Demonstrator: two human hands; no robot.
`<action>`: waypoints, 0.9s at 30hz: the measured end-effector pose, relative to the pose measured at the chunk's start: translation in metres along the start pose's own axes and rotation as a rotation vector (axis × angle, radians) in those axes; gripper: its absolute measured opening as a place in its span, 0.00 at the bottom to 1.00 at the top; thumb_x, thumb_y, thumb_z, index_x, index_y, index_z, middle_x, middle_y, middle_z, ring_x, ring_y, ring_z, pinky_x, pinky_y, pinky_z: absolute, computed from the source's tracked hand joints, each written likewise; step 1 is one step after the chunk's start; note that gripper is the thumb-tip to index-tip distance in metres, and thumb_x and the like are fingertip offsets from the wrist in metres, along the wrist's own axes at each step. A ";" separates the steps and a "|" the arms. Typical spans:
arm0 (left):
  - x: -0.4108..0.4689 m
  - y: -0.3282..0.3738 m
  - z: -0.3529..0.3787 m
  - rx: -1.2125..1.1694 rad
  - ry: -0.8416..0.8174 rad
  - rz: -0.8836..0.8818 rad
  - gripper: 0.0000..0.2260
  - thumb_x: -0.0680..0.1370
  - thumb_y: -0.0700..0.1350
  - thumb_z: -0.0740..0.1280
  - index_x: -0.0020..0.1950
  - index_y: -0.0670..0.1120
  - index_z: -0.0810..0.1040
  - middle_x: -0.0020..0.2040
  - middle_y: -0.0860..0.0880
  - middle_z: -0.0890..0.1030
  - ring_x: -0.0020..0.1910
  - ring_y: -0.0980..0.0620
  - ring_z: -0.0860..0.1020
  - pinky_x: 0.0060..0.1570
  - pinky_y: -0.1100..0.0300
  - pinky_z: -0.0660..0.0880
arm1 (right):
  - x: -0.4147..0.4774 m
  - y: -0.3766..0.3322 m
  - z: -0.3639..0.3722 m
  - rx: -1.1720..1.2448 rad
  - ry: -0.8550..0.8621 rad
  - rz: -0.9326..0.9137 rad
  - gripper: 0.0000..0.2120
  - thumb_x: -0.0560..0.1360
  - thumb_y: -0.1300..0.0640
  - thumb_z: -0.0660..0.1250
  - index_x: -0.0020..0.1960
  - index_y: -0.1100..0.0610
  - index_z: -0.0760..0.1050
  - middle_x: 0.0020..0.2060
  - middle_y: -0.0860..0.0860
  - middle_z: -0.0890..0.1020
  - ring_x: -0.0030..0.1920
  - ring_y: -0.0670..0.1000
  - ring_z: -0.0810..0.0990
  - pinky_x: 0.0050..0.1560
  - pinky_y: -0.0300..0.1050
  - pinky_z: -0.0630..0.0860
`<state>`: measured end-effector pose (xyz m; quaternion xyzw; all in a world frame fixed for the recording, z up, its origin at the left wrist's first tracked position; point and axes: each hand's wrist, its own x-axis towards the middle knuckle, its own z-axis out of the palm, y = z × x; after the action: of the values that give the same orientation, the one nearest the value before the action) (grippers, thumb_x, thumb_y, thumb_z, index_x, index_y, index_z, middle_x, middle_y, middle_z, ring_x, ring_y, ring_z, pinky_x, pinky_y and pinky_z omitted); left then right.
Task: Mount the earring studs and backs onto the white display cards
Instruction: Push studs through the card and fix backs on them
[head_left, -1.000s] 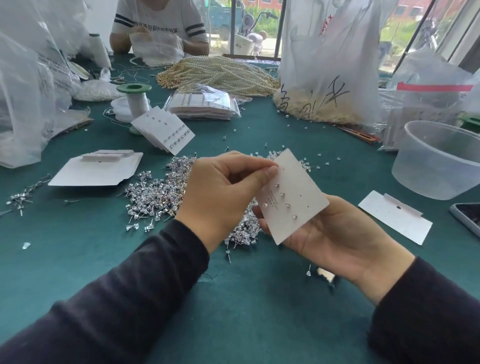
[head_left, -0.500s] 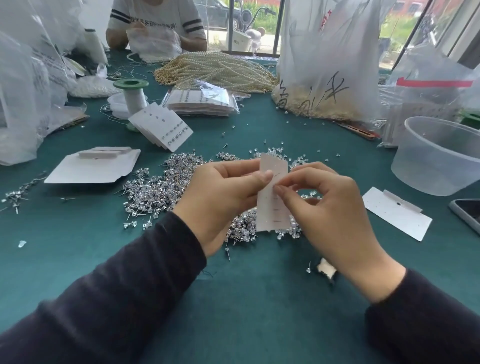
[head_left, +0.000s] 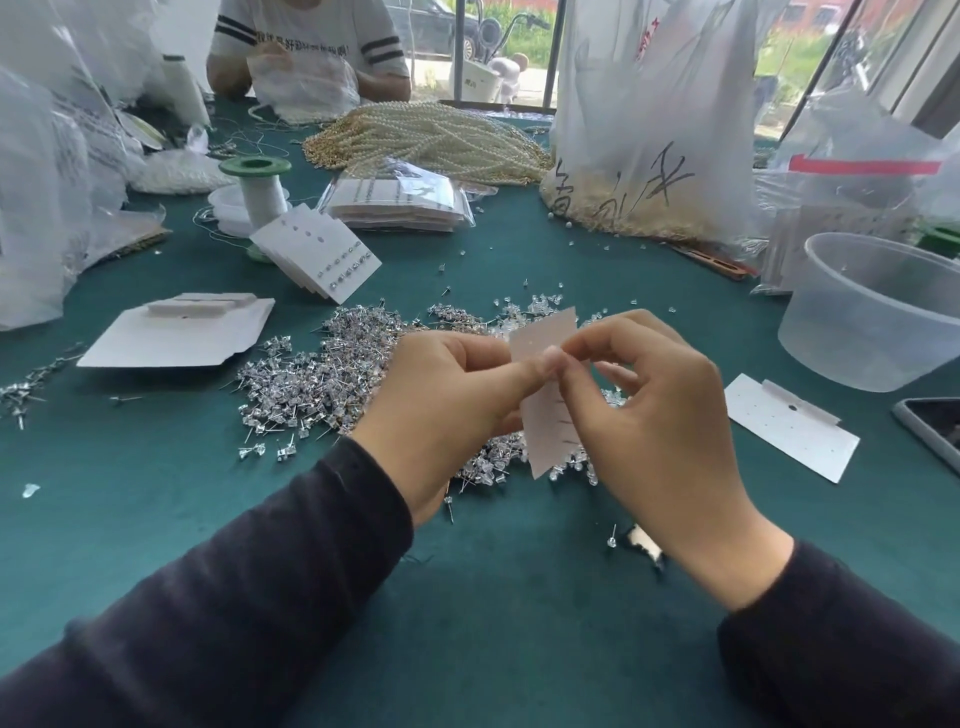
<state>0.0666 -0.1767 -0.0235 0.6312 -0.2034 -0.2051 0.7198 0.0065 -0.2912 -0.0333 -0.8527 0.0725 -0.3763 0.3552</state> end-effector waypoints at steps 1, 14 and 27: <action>0.000 0.000 0.000 -0.007 0.003 -0.008 0.06 0.72 0.39 0.68 0.39 0.38 0.81 0.36 0.44 0.84 0.33 0.52 0.82 0.34 0.62 0.79 | 0.000 0.000 -0.001 0.013 -0.005 0.002 0.02 0.71 0.62 0.70 0.39 0.59 0.79 0.38 0.49 0.79 0.42 0.47 0.78 0.45 0.51 0.78; 0.010 0.015 -0.020 -0.048 0.399 0.076 0.10 0.74 0.39 0.67 0.32 0.45 0.76 0.26 0.54 0.81 0.29 0.57 0.80 0.36 0.57 0.81 | 0.014 0.029 -0.025 -0.356 -0.476 0.099 0.02 0.70 0.57 0.71 0.40 0.52 0.82 0.40 0.46 0.79 0.38 0.41 0.74 0.39 0.27 0.66; 0.010 0.001 -0.011 0.126 0.231 0.028 0.09 0.73 0.38 0.67 0.32 0.41 0.79 0.30 0.48 0.83 0.29 0.52 0.80 0.31 0.56 0.79 | 0.022 0.026 -0.030 0.279 -0.210 0.336 0.08 0.66 0.66 0.73 0.33 0.55 0.78 0.26 0.46 0.80 0.28 0.42 0.75 0.31 0.31 0.71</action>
<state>0.0810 -0.1728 -0.0236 0.6918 -0.1404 -0.1080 0.7000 0.0050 -0.3358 -0.0230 -0.8058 0.1234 -0.2274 0.5327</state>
